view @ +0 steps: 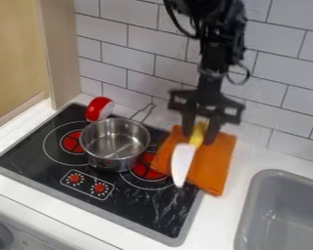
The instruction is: Put the yellow knife to the left stove
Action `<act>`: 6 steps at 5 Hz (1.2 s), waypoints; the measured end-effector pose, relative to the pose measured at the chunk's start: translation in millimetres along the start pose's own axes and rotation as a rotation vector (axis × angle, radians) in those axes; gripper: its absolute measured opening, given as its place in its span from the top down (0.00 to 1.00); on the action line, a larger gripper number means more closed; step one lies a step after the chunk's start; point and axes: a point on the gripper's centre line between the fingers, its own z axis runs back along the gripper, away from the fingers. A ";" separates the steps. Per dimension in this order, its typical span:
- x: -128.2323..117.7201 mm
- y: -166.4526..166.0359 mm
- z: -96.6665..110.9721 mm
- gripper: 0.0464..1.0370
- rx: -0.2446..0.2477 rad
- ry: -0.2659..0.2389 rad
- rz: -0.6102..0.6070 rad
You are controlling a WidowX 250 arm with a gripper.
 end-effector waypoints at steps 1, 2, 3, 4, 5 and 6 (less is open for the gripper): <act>1.0 4.6 17.9 0.65 0.010 -0.037 0.009; -0.8 8.2 25.9 0.65 0.025 -0.041 0.016; -4.6 14.3 31.8 0.65 0.046 -0.029 0.036; -16.6 28.7 44.5 0.65 0.066 -0.010 0.054; -41.8 72.0 42.8 0.65 0.083 0.046 0.142; -53.4 102.9 38.8 0.65 0.111 0.040 0.196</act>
